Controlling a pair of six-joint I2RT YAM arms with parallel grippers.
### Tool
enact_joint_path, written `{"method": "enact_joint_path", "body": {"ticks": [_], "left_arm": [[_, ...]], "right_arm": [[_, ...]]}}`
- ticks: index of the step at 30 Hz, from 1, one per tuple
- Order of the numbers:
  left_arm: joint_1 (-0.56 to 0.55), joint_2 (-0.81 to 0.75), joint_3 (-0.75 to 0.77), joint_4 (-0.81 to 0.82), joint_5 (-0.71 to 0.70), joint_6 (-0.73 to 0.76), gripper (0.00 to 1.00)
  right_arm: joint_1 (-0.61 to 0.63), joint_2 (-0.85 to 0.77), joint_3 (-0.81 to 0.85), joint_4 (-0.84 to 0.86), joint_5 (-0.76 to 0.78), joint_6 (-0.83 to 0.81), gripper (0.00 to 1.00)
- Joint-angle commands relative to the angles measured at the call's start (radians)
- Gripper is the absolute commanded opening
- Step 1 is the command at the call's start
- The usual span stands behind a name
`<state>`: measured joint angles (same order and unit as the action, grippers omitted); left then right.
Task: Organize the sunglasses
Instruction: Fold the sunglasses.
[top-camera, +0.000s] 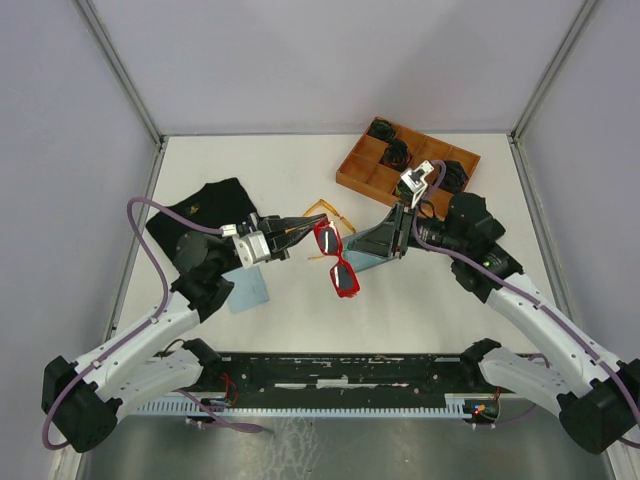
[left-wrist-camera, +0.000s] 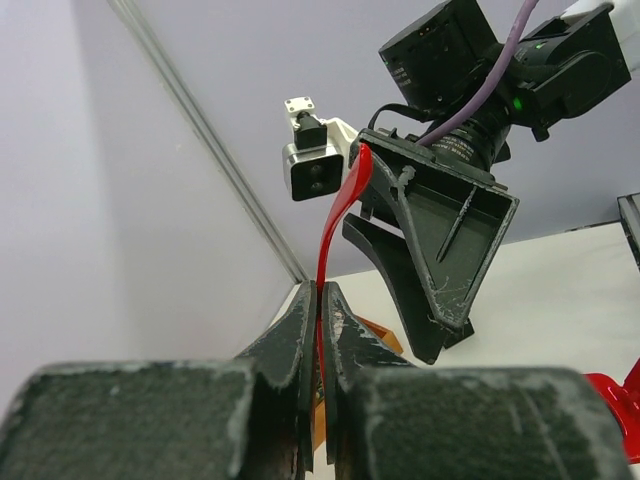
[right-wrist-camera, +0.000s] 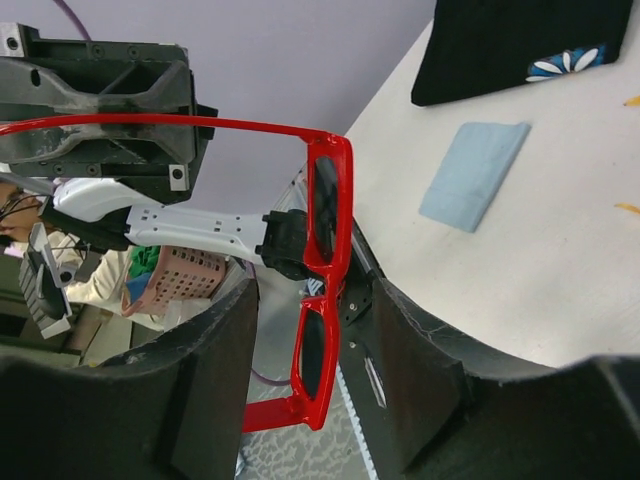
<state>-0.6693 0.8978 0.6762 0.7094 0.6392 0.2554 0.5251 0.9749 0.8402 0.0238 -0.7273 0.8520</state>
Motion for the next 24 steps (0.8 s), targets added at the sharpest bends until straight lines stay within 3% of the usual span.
{"method": "enact_joint_path", "body": {"ticks": [1, 11, 24], "left_arm": [[-0.001, -0.02, 0.053, 0.061, 0.011, 0.041, 0.03], [-0.001, -0.032, 0.075, 0.062, -0.002, 0.047, 0.03], [-0.001, -0.043, 0.071, 0.05, 0.008, 0.052, 0.03]], "right_arm": [[0.01, 0.003, 0.002, 0.107, -0.083, 0.001, 0.57], [0.046, 0.039, 0.007, 0.085, -0.095, -0.032, 0.56], [0.083, 0.067, 0.02, 0.152, -0.077, -0.002, 0.45]]}}
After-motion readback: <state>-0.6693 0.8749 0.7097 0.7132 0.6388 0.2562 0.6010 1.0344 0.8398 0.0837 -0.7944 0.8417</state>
